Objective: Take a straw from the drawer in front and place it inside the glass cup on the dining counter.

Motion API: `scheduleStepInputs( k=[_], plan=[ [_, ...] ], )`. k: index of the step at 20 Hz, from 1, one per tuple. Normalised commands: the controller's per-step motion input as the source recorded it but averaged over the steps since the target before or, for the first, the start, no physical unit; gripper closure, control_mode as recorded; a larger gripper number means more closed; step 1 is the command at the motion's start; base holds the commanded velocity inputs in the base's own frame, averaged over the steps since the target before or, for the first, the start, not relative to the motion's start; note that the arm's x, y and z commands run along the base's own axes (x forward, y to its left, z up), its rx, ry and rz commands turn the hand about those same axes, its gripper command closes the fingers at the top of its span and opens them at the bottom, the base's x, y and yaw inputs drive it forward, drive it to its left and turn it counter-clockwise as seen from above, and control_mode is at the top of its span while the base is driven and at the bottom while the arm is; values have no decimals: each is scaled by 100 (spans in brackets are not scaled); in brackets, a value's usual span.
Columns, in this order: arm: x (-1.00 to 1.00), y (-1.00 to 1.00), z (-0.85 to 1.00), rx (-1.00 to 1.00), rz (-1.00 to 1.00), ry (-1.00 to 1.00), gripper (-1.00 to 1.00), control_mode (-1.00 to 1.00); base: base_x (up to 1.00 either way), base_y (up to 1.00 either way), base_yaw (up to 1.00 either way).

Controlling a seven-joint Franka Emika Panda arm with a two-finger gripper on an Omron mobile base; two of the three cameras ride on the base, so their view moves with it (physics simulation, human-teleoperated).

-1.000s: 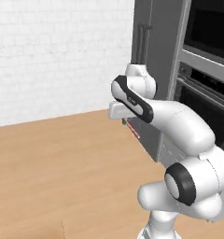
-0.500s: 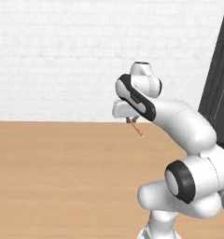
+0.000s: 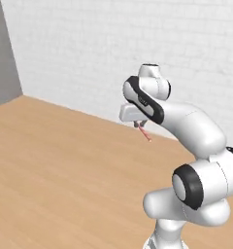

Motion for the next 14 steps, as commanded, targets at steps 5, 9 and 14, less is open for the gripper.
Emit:
scheduleStepInputs(
  k=[5, 9, 14],
  plan=[
    [0, 0, 0, 0, 0, 0, 100, 100, 59, 2, 82],
    [0, 0, 0, 0, 0, 0, 100, 100, 68, 8, 76],
    [0, 0, 0, 0, 0, 0, 100, 100, 96, 1, 66]
  ],
)
